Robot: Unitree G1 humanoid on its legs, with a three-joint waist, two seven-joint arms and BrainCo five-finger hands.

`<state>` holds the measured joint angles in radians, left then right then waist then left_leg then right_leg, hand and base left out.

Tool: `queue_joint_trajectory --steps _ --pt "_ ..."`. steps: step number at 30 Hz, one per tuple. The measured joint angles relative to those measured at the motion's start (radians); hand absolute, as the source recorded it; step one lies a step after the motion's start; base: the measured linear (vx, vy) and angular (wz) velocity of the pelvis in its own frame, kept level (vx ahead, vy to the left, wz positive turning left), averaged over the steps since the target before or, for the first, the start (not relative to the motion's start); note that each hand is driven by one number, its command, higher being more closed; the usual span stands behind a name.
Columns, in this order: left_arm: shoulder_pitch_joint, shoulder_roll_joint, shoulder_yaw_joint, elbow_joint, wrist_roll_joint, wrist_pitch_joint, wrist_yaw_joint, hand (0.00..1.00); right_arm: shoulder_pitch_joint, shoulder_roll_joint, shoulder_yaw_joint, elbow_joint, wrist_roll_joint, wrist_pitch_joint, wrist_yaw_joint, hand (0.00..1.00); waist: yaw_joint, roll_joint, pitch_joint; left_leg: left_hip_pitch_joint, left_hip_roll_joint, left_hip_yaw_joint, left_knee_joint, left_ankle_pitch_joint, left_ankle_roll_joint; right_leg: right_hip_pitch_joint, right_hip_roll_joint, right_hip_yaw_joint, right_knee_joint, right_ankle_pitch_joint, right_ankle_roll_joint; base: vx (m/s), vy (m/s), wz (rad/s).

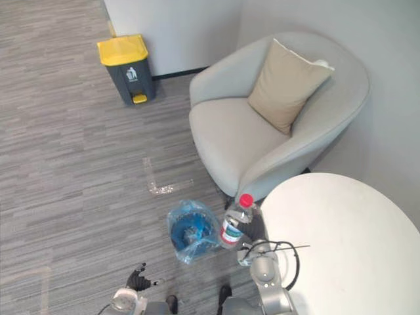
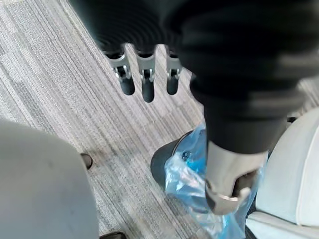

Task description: Gather rubbish on tea table into small bin, then transfer packed bag to large trash can.

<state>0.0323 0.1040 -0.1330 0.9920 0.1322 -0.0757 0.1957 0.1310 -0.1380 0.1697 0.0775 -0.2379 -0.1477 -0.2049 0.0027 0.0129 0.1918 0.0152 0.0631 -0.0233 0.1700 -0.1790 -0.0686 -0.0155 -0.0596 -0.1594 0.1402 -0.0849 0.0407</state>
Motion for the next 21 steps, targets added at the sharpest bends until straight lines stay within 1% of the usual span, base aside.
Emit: queue_joint_trajectory --steps 1,2,3,5,6,8,9,10,11,12,14,15,16,18,21 --pt "-0.015 0.001 0.011 -0.002 -0.013 -0.001 0.001 0.00 -0.040 -0.028 0.034 0.000 0.000 -0.003 0.003 1.00 0.001 -0.008 0.017 -0.069 -0.010 -0.010 0.063 0.000 0.000 -0.048 -0.012 -0.009 0.039 0.000 0.000 -0.04 0.033 0.22" --pt "-0.021 0.000 0.015 -0.002 -0.017 -0.001 0.002 0.00 -0.053 -0.039 0.042 0.001 -0.001 -0.003 0.005 1.00 0.001 -0.008 0.025 -0.091 -0.012 -0.015 0.083 0.000 0.000 -0.066 -0.015 -0.015 0.053 0.000 0.000 -0.09 0.023 0.48" --pt "-0.043 0.000 0.022 -0.008 -0.025 -0.002 0.004 0.00 -0.099 -0.069 0.059 0.009 -0.001 -0.004 0.007 1.00 0.001 -0.006 0.060 -0.146 -0.018 -0.021 0.138 0.000 0.000 -0.109 -0.027 -0.039 0.100 -0.005 -0.004 -0.12 0.026 0.53" --pt "-0.077 0.009 0.030 -0.025 -0.055 -0.005 0.020 0.00 -0.194 -0.103 0.084 0.050 -0.002 -0.003 0.007 1.00 0.008 -0.006 0.122 -0.225 -0.025 -0.025 0.201 0.000 0.000 -0.176 -0.045 -0.058 0.178 -0.022 -0.014 -0.15 0.025 0.56" --pt "-0.088 0.014 0.031 -0.030 -0.058 -0.005 0.021 0.00 -0.224 -0.108 0.089 0.065 -0.002 -0.003 0.007 1.00 0.009 -0.007 0.136 -0.251 -0.027 -0.025 0.216 0.000 0.000 -0.200 -0.049 -0.059 0.197 -0.026 -0.019 -0.16 0.018 0.44" --pt "-0.124 0.032 0.037 -0.050 -0.077 -0.007 0.028 0.00 -0.322 -0.117 0.104 0.115 -0.003 0.001 -0.002 1.00 0.021 -0.006 0.182 -0.345 -0.029 -0.026 0.259 -0.001 0.001 -0.281 -0.060 -0.074 0.240 -0.039 -0.021 -0.18 0.006 0.33" --pt "-0.141 0.038 0.038 -0.059 -0.080 -0.007 0.040 0.00 -0.358 -0.130 0.115 0.124 -0.004 0.001 -0.005 1.00 0.032 -0.004 0.201 -0.382 -0.029 -0.025 0.274 -0.002 0.001 -0.315 -0.062 -0.075 0.254 -0.041 -0.023 -0.17 -0.011 0.15" --pt "-0.149 0.042 0.039 -0.063 -0.088 -0.008 0.044 0.00 -0.379 -0.137 0.120 0.132 -0.004 0.001 -0.008 1.00 0.037 -0.003 0.212 -0.402 -0.029 -0.025 0.284 -0.003 0.004 -0.334 -0.063 -0.075 0.263 -0.043 -0.025 -0.17 -0.010 0.10" --pt "-0.171 0.048 0.040 -0.072 -0.096 -0.008 0.047 0.00 -0.424 -0.151 0.121 0.145 -0.005 0.003 -0.011 1.00 0.040 0.003 0.243 -0.443 -0.029 -0.024 0.307 -0.009 0.007 -0.369 -0.066 -0.078 0.282 -0.050 -0.028 -0.18 -0.001 0.10" --pt "-0.184 0.051 0.040 -0.080 -0.097 -0.009 0.051 0.00 -0.463 -0.160 0.121 0.155 -0.005 0.007 -0.016 1.00 0.043 0.004 0.257 -0.489 -0.028 -0.023 0.323 -0.009 0.008 -0.414 -0.068 -0.079 0.302 -0.051 -0.028 -0.20 0.004 0.11" --pt "-0.205 0.062 0.041 -0.081 -0.098 -0.008 0.061 0.00 -0.509 -0.178 0.119 0.166 -0.005 0.020 -0.038 1.00 0.046 0.004 0.259 -0.573 -0.030 -0.017 0.339 -0.010 0.011 -0.496 -0.078 -0.080 0.331 -0.060 -0.027 -0.19 0.010 0.13" --pt "-0.210 0.063 0.043 -0.082 -0.099 -0.008 0.063 0.00 -0.520 -0.184 0.118 0.173 -0.005 0.023 -0.044 1.00 0.046 0.005 0.260 -0.592 -0.031 -0.017 0.345 -0.010 0.011 -0.515 -0.080 -0.080 0.338 -0.063 -0.026 -0.19 0.010 0.09" --pt "-0.218 0.061 0.063 -0.096 -0.100 -0.007 0.065 0.00 -0.544 -0.193 0.113 0.179 -0.006 0.037 -0.051 1.00 0.054 0.004 0.269 -0.635 -0.031 -0.015 0.366 -0.010 0.012 -0.559 -0.085 -0.079 0.364 -0.064 -0.027 -0.21 0.011 0.06" --pt "-0.223 0.060 0.079 -0.123 -0.111 -0.008 0.071 0.00 -0.573 -0.203 0.108 0.174 -0.007 0.042 -0.072 1.00 0.055 0.004 0.271 -0.699 -0.031 -0.011 0.379 -0.008 0.016 -0.624 -0.099 -0.086 0.393 -0.067 -0.029 -0.20 -0.001 0.16" --pt "-0.251 0.055 0.101 -0.180 -0.135 -0.008 0.086 0.00 -0.652 -0.229 0.103 0.173 -0.007 0.055 -0.098 1.00 0.059 0.007 0.282 -0.815 -0.015 0.010 0.412 0.009 0.023 -0.732 -0.113 -0.102 0.436 -0.068 -0.033 -0.11 -0.023 0.21"
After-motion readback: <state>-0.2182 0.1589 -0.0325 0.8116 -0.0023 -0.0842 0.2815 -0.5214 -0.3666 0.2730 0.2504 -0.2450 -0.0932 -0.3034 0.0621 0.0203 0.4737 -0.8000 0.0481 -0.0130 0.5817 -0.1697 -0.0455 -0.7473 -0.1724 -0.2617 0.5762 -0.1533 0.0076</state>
